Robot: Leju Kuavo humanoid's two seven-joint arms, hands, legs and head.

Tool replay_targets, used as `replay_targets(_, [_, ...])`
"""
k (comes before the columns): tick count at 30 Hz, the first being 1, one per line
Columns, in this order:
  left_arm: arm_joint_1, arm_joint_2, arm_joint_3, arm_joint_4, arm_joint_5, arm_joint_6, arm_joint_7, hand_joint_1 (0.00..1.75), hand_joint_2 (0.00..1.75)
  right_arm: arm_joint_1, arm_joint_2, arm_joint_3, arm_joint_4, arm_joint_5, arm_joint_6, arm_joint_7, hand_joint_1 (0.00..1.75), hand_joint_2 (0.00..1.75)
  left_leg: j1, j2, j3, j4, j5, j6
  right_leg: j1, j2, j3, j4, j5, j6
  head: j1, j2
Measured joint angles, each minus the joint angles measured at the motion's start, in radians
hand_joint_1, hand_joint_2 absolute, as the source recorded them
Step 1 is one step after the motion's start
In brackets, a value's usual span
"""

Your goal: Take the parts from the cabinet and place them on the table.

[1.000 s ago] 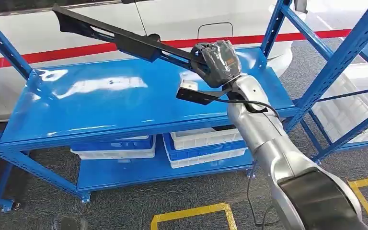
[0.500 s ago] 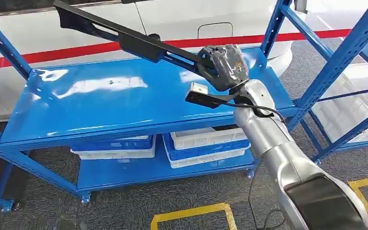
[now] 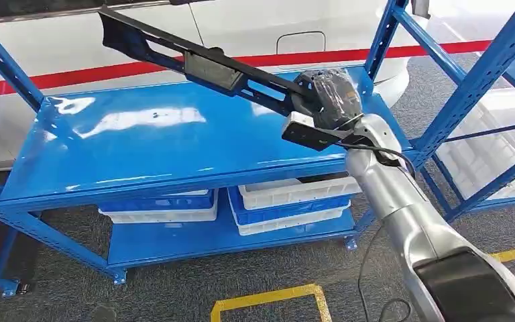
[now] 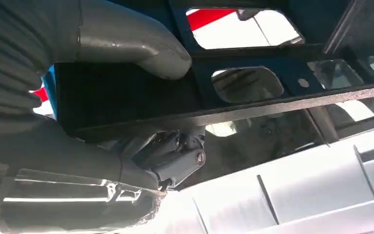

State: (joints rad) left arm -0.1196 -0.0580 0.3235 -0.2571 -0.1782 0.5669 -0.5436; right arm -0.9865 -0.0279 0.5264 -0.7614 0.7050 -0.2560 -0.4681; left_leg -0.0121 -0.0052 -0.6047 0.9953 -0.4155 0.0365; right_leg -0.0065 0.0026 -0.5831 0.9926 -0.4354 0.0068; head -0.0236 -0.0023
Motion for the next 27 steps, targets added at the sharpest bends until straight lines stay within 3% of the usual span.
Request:
replay_targets(10, [0.000, 0.000, -0.002, 0.008, -0.004, 0.003, 0.002, 0.00, 1.75, 0.027, -0.009, 0.000, -0.013, -0.002, -0.060, -0.003, 1.75, 1.75, 0.000, 0.000, 0.000, 0.000, 0.000, 0.000, 0.000, 0.000, 0.000, 0.000, 0.000, 0.000, 0.000, 0.000])
replay_targets(27, [-0.001, 0.000, -0.008, 0.014, -0.026, 0.003, 0.011, 0.00, 1.75, 0.078, -0.031, 0.000, -0.071, 0.014, -0.077, 0.007, 1.75, 1.75, 0.000, 0.000, 0.000, 0.000, 0.000, 0.000, 0.000, 0.000, 0.000, 0.000, 0.000, 0.000, 0.000, 0.000])
